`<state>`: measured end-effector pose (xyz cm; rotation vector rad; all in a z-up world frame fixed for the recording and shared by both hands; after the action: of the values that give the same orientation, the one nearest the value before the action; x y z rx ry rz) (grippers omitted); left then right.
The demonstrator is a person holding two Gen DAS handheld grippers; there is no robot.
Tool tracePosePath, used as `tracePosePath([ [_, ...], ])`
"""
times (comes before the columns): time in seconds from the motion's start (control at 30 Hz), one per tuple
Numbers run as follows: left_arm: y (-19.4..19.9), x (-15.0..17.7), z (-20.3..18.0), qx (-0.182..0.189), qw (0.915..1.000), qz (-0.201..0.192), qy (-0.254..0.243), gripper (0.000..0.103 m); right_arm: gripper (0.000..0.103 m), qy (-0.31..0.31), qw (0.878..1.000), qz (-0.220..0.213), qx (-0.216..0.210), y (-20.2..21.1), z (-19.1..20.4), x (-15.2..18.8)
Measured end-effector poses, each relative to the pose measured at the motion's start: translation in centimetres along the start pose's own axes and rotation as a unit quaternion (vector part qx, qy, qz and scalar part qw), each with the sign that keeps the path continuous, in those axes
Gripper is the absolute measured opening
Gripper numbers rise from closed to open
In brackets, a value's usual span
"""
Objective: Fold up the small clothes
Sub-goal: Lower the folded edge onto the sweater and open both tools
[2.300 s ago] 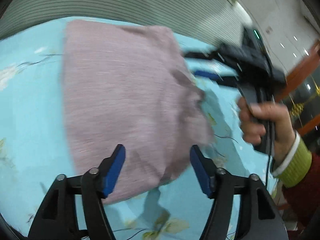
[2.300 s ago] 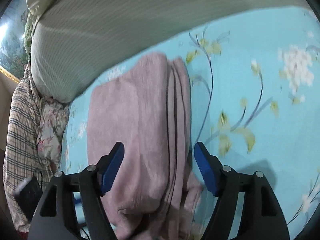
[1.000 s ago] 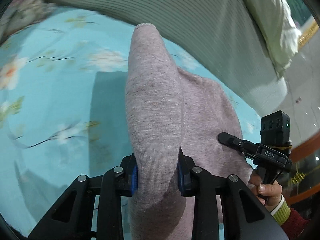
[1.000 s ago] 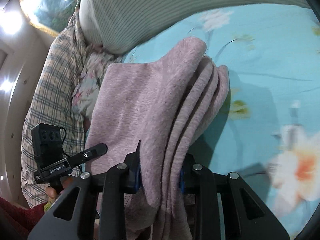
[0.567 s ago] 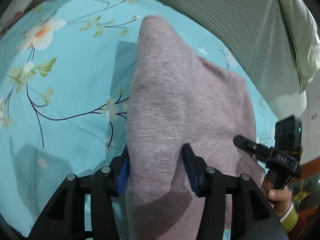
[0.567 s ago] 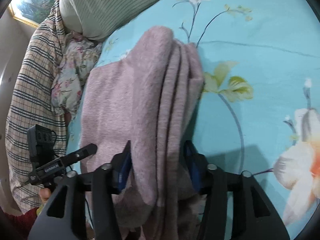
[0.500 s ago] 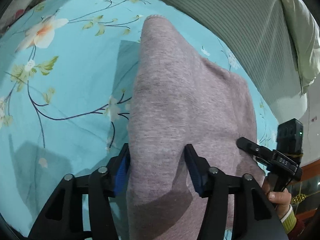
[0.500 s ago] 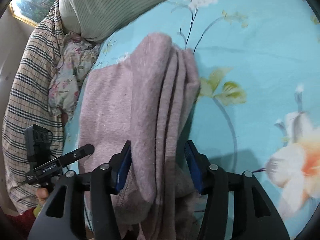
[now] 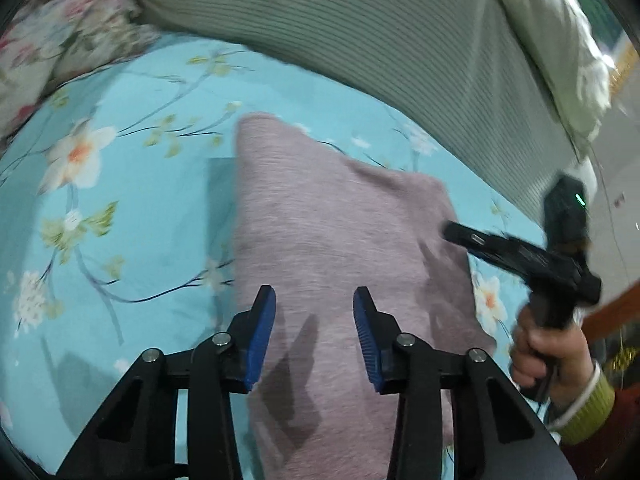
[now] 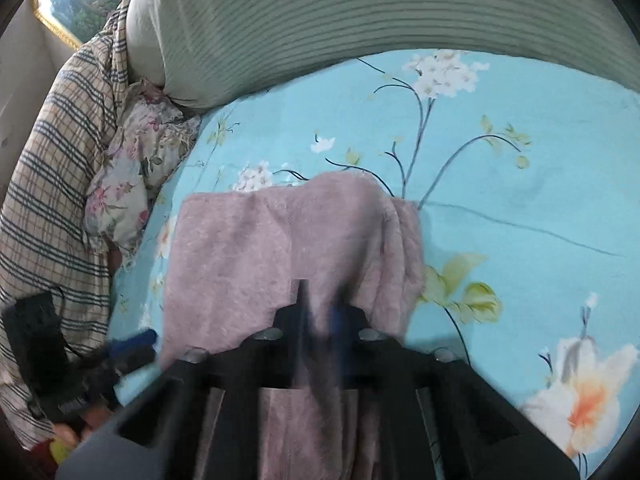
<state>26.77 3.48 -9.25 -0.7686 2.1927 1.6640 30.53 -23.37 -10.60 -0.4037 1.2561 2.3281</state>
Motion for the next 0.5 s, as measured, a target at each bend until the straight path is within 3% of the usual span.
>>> tracePosePath([
  [0.13,-1.2,0.0,-1.0,0.004,0.9997,0.011,-0.020,0.036,0.007,-0.005,0.998,-0.050,-0.033,2.8,0.3,-1.6],
  [0.33,-4.1,-0.2,-1.0,-0.022,0.9987,0.030,-0.035,0.035,0.008,-0.056,0.998,-0.009,0.005,0.0,-4.5,0.3],
  [0.5,-5.3,-0.2,-1.3,-0.046,0.9971,0.039,-0.045,0.035,0.013,-0.065,0.998,-0.019,0.008,1.3,-3.8,0.5],
])
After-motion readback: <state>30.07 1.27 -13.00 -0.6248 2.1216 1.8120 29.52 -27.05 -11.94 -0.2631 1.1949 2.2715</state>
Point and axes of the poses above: each gripper's, at about its wrist camera, not at the fingertips, and y roughly against the way its jaws point, z to its left, x to its underside, the point moved 6 cm from there along -y, roughly the way its jaws point, and after that the axes turned 8 degrees about -x, right-handed, at the moved point
